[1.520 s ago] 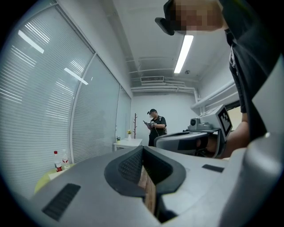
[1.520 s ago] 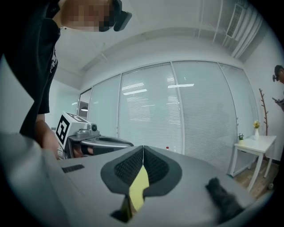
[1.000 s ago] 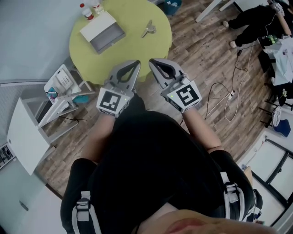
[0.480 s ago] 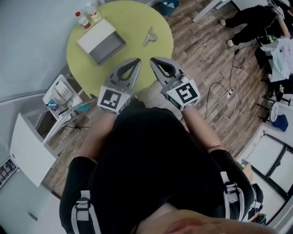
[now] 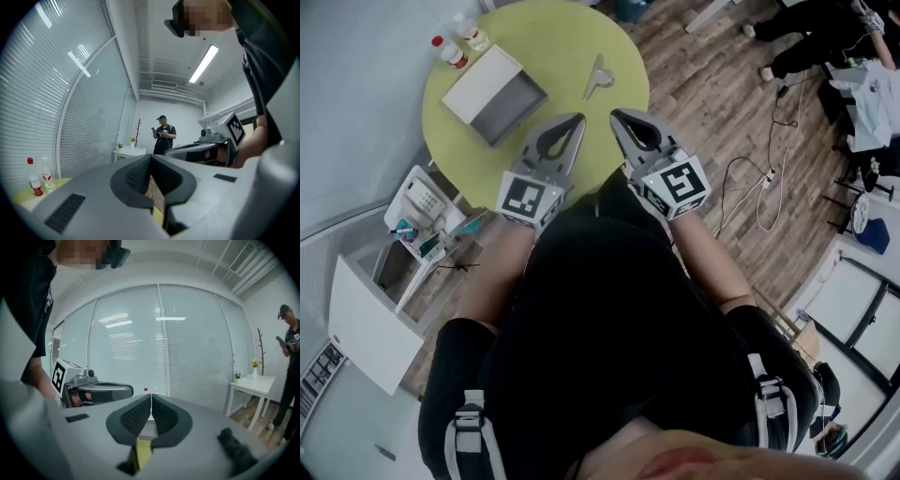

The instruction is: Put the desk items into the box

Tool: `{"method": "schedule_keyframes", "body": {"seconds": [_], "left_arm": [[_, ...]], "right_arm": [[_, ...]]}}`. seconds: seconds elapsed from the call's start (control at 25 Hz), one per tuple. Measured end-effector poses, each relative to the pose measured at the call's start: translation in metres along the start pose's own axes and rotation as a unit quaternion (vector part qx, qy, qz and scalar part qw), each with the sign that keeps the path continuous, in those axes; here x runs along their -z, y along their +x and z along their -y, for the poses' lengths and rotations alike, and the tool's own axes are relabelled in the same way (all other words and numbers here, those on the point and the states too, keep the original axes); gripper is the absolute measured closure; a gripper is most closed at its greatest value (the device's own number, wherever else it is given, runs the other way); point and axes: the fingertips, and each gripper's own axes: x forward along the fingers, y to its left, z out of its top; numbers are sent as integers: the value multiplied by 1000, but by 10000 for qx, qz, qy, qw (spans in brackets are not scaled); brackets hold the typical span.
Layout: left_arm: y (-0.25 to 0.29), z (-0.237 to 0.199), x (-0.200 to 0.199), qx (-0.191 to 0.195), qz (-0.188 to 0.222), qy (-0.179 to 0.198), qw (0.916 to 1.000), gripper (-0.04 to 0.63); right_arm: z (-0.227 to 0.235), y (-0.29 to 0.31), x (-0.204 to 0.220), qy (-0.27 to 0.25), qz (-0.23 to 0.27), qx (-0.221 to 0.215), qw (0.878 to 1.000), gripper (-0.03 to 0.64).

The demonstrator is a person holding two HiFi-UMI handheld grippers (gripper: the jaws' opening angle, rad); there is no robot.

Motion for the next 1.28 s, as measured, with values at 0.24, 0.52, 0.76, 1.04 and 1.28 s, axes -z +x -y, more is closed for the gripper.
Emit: {"method": "schedule_keyframes", "body": {"seconds": [0.24,0.52,0.76,1.04,1.28], "left_arm": [[43,-21,18,-12,-109,-91,9999,583],[97,-48,51,-128,-258,77,9996,583],[135,-73,92,-236,-269,260,9990,583],[165,-105,147,-505,-463,232,9974,583],[181,-128,187,-642,-521,185,9964,583]], "right_arm": [[48,19,22,57,-176,171,9997,599],[103,49,52,156,-391,337,9985,598],[145,82,108,538,-757,504,9944,598],[178,119,183,1317,-1164,576,9827,598],[197,145,235,1724,-1462,763,9711,594]]}}
